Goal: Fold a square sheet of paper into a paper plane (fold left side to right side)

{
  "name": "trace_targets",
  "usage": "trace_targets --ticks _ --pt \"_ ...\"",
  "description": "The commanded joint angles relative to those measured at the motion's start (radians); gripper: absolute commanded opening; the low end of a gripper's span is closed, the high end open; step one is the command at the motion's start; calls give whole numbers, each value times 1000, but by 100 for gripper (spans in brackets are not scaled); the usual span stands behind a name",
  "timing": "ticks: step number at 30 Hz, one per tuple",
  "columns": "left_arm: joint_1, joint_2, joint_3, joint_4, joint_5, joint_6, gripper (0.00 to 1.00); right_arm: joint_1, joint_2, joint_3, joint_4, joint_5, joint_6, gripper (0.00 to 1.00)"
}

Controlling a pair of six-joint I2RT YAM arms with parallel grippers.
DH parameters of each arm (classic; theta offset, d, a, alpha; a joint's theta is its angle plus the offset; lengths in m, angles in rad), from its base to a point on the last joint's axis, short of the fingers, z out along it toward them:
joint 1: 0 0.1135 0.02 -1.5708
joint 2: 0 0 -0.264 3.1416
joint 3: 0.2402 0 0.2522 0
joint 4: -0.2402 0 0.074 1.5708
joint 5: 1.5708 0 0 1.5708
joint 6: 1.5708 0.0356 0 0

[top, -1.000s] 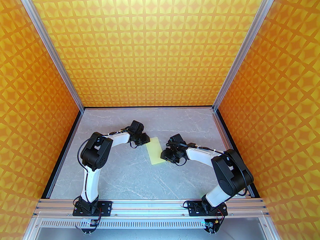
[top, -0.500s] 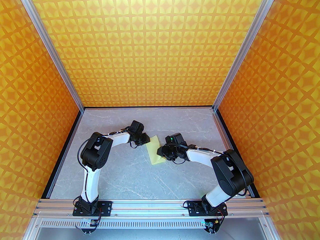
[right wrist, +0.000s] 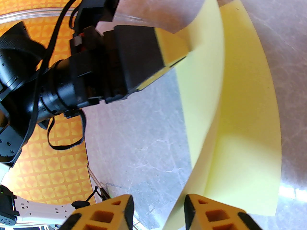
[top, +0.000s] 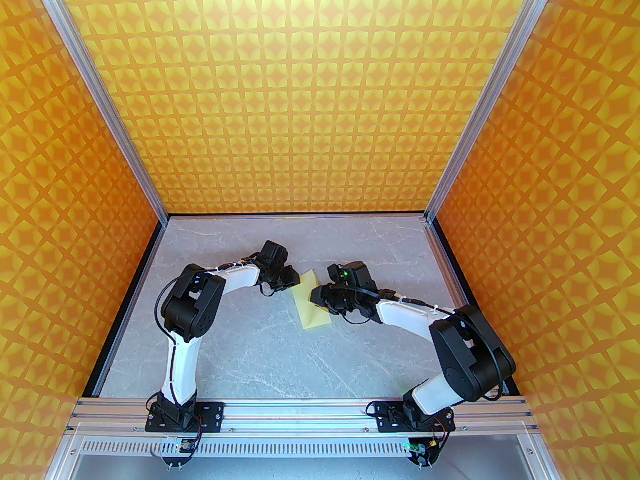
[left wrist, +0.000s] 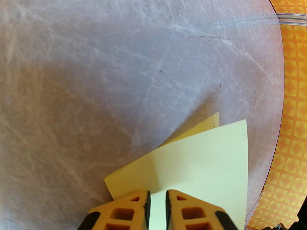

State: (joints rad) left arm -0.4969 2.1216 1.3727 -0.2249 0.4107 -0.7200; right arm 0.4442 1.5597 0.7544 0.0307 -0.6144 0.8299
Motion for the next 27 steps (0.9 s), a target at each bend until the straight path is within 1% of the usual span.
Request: trace_targets --ticks 1,5,8,12,19,23,25,27 --pt "-8 12 -3 -38 -10 26 18 -6 -40 -16 -27 -17 -21 39" --pt "-11 13 -1 -37 -9 27 18 -5 -34 -15 -16 -22 -17 38" --pt "-14 9 1 -32 -4 27 18 -5 6 -14 37 -38 6 38" --pt "-14 -1 2 -28 9 25 18 -5 63 8 66 -39 11 38" --pt "-15 -83 -19 -22 14 20 22 -6 123 38 92 -44 10 37" --pt "-14 -161 -90 21 18 -16 23 -5 145 46 92 -32 4 30" --pt "-15 -197 -141 65 35 -49 24 -5 152 48 83 -20 -7 25" --pt "-22 -226 -192 110 48 -81 25 -5 160 51 72 -6 -16 21"
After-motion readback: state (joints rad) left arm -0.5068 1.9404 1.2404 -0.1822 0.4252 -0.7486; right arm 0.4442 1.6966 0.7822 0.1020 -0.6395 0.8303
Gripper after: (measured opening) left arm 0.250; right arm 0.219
